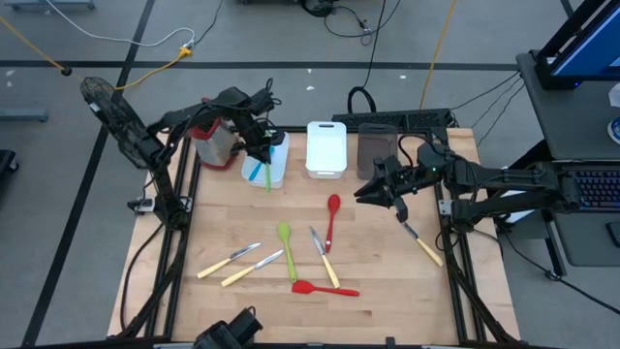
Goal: Pick & Place Kitchen Items
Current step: Put the green spatula into the left white bin
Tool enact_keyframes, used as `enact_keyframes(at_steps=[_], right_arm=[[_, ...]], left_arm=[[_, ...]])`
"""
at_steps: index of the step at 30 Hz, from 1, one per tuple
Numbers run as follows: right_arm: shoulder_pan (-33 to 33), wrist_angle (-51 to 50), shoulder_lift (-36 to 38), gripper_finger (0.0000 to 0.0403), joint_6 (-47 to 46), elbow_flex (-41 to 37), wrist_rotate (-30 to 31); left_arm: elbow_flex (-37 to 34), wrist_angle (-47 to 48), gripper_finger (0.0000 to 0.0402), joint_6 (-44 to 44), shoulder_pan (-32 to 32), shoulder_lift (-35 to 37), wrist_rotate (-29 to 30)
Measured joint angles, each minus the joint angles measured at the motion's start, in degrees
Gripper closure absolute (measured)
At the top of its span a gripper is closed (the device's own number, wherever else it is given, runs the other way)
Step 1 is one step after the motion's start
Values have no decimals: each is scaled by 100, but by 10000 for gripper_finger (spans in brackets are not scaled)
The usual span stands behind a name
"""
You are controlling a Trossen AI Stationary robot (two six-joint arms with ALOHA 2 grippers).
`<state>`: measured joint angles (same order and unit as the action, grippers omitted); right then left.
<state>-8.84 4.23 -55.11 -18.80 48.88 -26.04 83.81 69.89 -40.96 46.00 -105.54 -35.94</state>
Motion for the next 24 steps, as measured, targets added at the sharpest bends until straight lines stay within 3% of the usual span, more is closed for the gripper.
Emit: enact_keyframes(at_steps=[24], right_arm=[[-4,22,0,330,-149,0,-118]], left_arm=[[-2,231,364,245,42,-244,-28]])
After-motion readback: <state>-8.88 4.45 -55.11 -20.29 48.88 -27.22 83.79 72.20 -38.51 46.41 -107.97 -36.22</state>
